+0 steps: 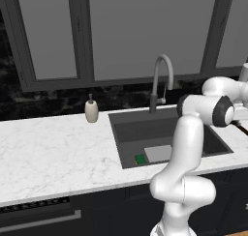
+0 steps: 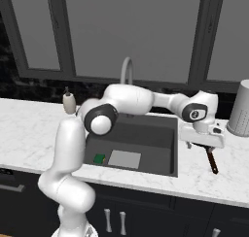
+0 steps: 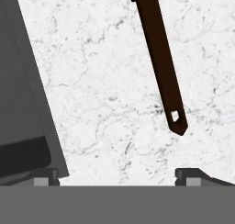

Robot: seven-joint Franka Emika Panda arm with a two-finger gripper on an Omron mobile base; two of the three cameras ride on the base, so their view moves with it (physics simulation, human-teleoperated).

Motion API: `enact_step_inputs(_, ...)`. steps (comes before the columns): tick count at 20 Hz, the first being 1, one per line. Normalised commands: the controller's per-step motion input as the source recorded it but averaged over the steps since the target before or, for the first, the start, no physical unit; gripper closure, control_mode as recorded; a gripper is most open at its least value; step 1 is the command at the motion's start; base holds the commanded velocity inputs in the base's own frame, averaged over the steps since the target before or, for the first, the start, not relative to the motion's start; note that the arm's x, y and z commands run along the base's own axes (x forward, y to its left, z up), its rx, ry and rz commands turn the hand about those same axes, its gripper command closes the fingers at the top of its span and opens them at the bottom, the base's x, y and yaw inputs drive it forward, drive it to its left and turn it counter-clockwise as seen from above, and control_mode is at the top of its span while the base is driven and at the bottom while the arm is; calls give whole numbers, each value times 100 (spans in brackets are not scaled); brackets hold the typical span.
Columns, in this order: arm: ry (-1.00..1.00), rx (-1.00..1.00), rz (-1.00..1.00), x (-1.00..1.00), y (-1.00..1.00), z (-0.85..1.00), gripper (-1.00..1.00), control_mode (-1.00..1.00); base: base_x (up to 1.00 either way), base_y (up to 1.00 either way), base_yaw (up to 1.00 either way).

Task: Pick the pan and sponge and place them into the sink. Then turn on the water.

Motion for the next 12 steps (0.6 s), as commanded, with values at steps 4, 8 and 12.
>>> enact_step_inputs(4,0,0,0,7,-13,-24,-100,-100,0,0,0)
enact_step_inputs(8,0,0,0,3,-5,-29,-100,-100,0,0,0)
enact_step_inputs(12,0,0,0,4,-8,-28,-100,-100,0,0,0)
